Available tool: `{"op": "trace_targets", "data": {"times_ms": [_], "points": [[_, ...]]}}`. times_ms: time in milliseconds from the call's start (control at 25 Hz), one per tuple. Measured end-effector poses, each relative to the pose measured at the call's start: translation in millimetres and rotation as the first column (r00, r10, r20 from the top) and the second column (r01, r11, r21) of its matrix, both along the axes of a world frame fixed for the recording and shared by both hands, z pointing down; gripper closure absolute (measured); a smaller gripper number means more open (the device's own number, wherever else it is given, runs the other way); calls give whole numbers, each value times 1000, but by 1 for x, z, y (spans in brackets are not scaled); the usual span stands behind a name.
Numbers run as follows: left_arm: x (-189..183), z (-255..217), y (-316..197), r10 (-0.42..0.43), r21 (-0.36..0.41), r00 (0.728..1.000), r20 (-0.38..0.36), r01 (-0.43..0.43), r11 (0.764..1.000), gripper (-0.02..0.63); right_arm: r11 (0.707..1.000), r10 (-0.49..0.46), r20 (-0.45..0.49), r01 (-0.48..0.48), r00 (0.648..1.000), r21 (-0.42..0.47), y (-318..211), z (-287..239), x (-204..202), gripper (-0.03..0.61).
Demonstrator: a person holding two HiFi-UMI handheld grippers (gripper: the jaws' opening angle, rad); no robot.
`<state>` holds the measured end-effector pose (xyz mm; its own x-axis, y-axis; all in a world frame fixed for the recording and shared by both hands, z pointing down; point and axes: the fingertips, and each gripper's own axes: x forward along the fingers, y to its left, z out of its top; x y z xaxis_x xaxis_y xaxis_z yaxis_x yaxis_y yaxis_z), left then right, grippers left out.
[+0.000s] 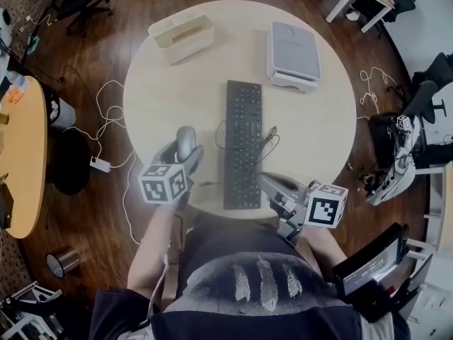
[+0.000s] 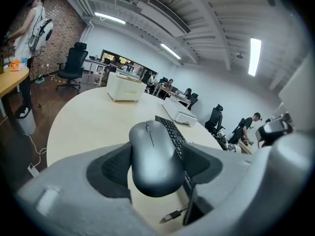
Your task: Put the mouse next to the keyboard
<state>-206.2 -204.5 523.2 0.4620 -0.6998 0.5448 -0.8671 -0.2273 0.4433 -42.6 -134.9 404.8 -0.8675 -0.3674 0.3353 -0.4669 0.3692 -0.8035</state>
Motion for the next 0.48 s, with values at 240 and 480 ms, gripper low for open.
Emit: {"op": "trace_targets", "data": {"times_ms": [240, 480], "points": [[-3, 4, -2, 8, -1, 998, -60, -8, 1000, 285, 996, 77, 32, -75, 997, -47, -9, -1, -9, 580], [2, 0, -9, 44, 24, 997, -66, -43, 999, 285, 994, 93, 3, -92, 996, -51, -7, 6, -14, 580]]}}
